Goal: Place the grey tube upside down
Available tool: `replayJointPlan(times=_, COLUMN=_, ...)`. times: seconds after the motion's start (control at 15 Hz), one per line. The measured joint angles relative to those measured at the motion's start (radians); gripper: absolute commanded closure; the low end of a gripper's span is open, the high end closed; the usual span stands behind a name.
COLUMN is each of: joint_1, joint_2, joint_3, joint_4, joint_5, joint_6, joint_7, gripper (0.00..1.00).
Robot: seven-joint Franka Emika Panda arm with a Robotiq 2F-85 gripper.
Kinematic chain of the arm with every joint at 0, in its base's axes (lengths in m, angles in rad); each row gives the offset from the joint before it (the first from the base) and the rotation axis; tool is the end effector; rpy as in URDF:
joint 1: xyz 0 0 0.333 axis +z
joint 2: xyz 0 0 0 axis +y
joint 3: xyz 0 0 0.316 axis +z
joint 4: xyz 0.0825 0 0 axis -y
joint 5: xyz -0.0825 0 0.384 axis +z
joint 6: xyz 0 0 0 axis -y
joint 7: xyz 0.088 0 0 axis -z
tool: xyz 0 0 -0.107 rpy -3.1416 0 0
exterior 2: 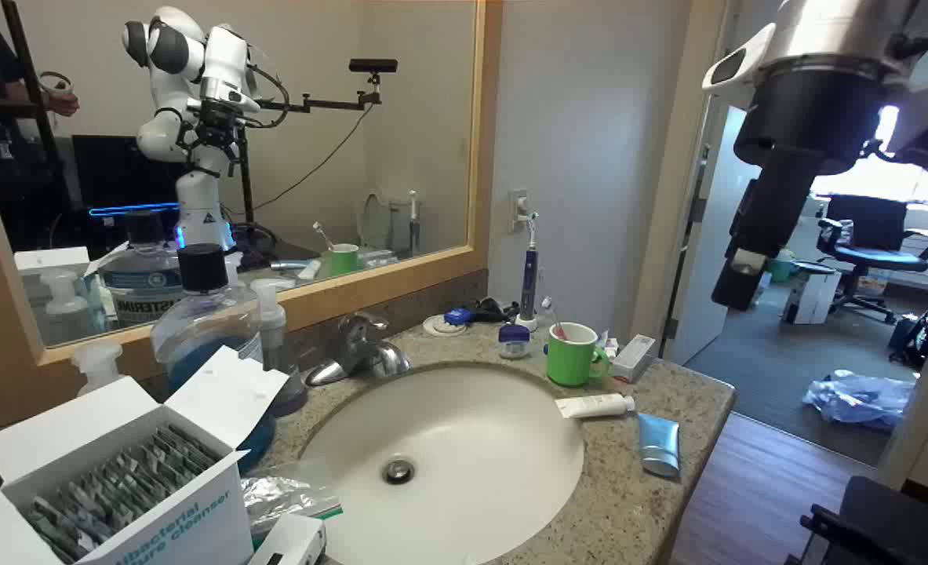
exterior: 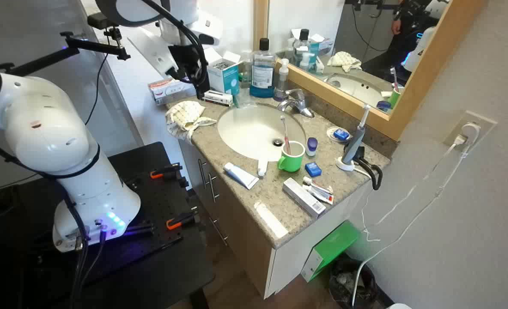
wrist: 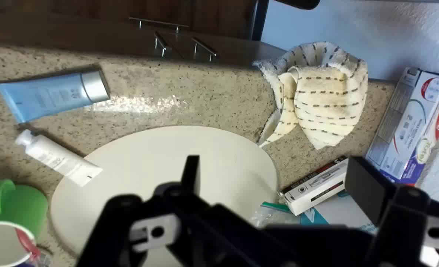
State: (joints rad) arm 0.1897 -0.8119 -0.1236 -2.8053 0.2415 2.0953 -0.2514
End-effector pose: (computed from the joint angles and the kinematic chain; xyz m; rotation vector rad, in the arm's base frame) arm 0.3089 0.0352 0.4313 -2.8202 -0.3397 -0.1644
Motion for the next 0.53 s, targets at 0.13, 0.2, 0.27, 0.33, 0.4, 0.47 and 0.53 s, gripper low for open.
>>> replayJointPlan(times=0.13, joint_1=0.000, joint_2=0.004, joint_3=0.000, joint_4=-0.005, joint_5=0.000, joint_6=0.000, joint_7=0.000, gripper=0.00)
replayJointPlan(times=0.2, joint_1=0.000, joint_2=0.005, joint_3=0.000, joint_4=-0.002, joint_5=0.000, joint_6=0.000, joint_7=0.000, gripper=0.00)
replayJointPlan(times=0.27, joint_1=0.000, joint_2=0.005, joint_3=-0.001, joint_4=0.000, joint_5=0.000, joint_6=0.000, joint_7=-0.001, gripper=0.00)
replayJointPlan(times=0.33, joint_1=0.000, joint_2=0.005, joint_3=-0.004, joint_4=0.003, joint_5=0.000, joint_6=0.001, joint_7=-0.013, gripper=0.00)
replayJointPlan(times=0.4, joint_1=0.000, joint_2=0.006, joint_3=-0.010, joint_4=0.005, joint_5=0.000, joint_6=0.001, joint_7=-0.037, gripper=0.00)
replayJointPlan(times=0.47, joint_1=0.002, joint_2=0.007, joint_3=-0.019, joint_4=0.007, joint_5=0.000, joint_6=0.002, joint_7=-0.069, gripper=0.00)
replayJointPlan(times=0.53, joint_1=0.005, joint_2=0.009, joint_3=-0.032, joint_4=0.007, joint_5=0.001, joint_6=0.002, joint_7=-0.108, gripper=0.00)
